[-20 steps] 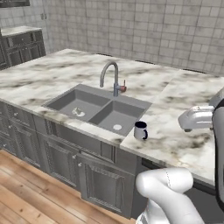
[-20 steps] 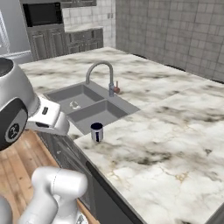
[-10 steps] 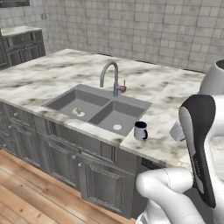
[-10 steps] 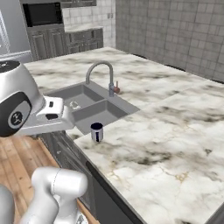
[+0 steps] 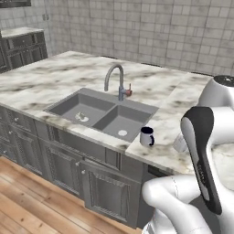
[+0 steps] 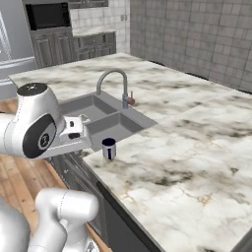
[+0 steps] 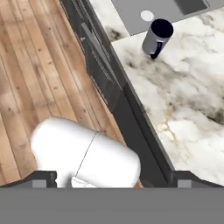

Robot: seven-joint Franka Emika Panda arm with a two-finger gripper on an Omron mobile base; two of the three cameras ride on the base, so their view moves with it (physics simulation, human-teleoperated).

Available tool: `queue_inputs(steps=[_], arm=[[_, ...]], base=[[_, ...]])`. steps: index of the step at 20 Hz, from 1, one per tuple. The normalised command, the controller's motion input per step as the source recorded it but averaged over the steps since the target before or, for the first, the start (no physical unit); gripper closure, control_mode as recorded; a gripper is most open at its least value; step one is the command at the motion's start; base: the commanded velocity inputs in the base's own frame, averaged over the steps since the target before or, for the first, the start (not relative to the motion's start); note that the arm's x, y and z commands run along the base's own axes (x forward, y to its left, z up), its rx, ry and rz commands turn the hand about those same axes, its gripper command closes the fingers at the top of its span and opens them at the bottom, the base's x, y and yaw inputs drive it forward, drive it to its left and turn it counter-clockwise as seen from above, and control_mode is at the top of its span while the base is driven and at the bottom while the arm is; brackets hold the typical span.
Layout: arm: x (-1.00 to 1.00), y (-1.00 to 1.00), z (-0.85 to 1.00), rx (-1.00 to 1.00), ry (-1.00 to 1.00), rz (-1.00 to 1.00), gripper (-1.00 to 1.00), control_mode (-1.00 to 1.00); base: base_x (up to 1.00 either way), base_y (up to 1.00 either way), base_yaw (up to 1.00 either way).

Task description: Clear the mugs and bowl far away from the sink.

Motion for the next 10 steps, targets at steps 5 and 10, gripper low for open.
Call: queue_inputs(steps=[5,10], arm=[[0.33,0.0,-0.19,0.02,0.0,0.05,-1.0,-1.0],[0.38,0.0,-0.17,0.0,0.03,-0.06,-1.0,-1.0]], base=[[0.0,0.0,0.0],[0.0,0.0,0.0]])
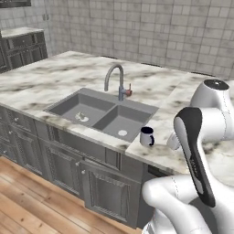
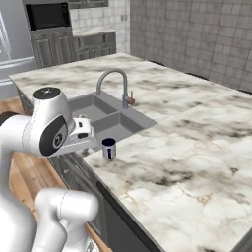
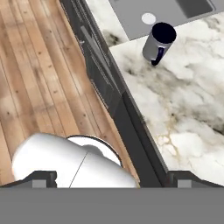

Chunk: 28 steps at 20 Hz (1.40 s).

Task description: Clear the mugs and bowl far away from the sink.

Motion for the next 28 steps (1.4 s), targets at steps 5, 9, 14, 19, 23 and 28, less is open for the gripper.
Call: queue_inputs(steps=[5,9,14,19,23,28], arm=[[0.4,0.0,-0.14,0.0,0.11,-0.17,-1.0,-1.0],[0.33,-0.02,-0.22,0.0,0.12,-0.15,-1.0,-1.0],[0.26,-0.12,-0.29,0.0,0.09,-0.09,-1.0,-1.0],[0.21,-0.09,-0.32,0.0,0.03,-0.01,-1.0,-1.0],[0.21,0.0,-0.21,0.0,0.0,0.03,-1.0,-1.0],[0.2,0.0,-0.24,0.0,0.0,0.05,-1.0,-1.0]], base=[[0.0,0.0,0.0],[0.0,0.0,0.0],[0.0,0.0,0.0],[0.0,0.0,0.0],[0.0,0.0,0.0],[0.0,0.0,0.0]])
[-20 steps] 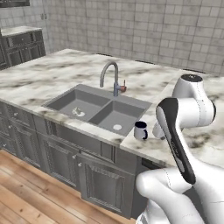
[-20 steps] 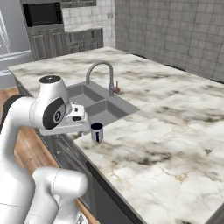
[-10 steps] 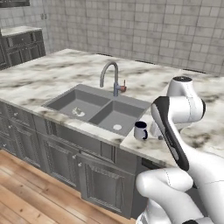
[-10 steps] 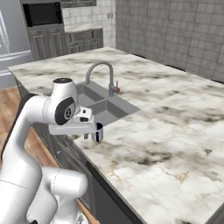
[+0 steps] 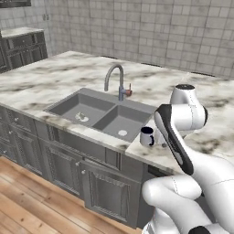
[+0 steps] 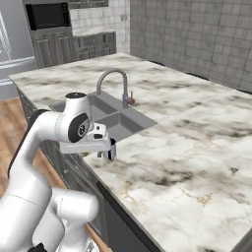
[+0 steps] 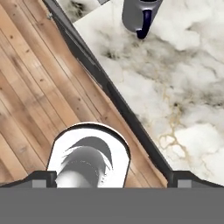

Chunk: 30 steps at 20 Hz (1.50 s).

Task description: Clear the mugs and bowl far away from the sink.

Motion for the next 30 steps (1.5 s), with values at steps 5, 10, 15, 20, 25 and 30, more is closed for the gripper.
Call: queue_inputs(steps=[5,10,15,20,25,30], arm=[[0.19,0.0,-0.27,0.0,0.0,0.03,-1.0,-1.0],[0.29,0.0,-0.25,0.0,0.0,0.01,-1.0,-1.0],[0.3,-0.09,-0.24,0.0,-0.01,0.02,-1.0,-1.0],[0.27,-0.14,-0.17,0.0,-0.01,0.02,-1.0,-1.0],[0.29,0.0,-0.12,0.02,-0.01,0.02,-1.0,-1.0],[0.28,0.0,-0.06,0.03,0.0,0.0,-1.0,-1.0]], base=[[0.0,0.0,0.0],[0.0,0.0,0.0],[0.0,0.0,0.0],[0.0,0.0,0.0],[0.0,0.0,0.0],[0.0,0.0,0.0]])
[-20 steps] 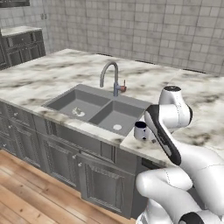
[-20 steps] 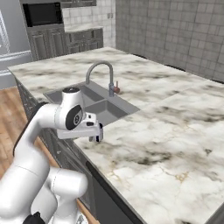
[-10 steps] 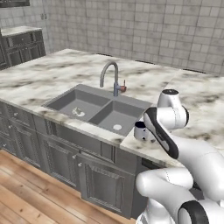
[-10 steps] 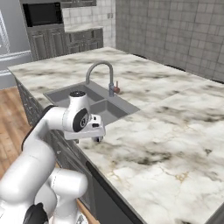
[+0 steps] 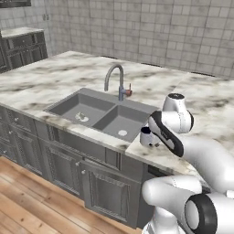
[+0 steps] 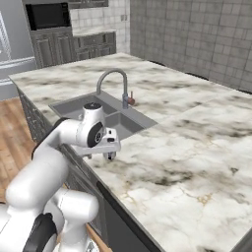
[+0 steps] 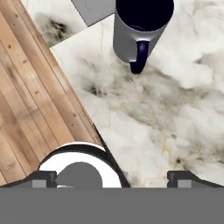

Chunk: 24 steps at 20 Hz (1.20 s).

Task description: Clear the mugs and bowl far away from the sink.

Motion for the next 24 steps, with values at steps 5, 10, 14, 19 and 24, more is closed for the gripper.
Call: queue_inputs(steps=[5,10,14,19,24], arm=[[0.33,0.0,-0.11,0.01,0.0,0.0,-1.0,-1.0],[0.29,0.0,-0.19,0.02,0.0,0.0,-1.0,-1.0],[0.13,0.0,-0.25,0.03,0.0,0.0,-1.0,-1.0],[0.17,0.0,-0.25,0.02,0.0,0.01,-1.0,-1.0],[0.22,0.0,-0.23,0.01,0.0,0.01,-1.0,-1.0]], base=[[0.0,0.0,0.0],[0.0,0.0,0.0],[0.0,0.0,0.0],[0.0,0.0,0.0],[0.0,0.0,0.0]])
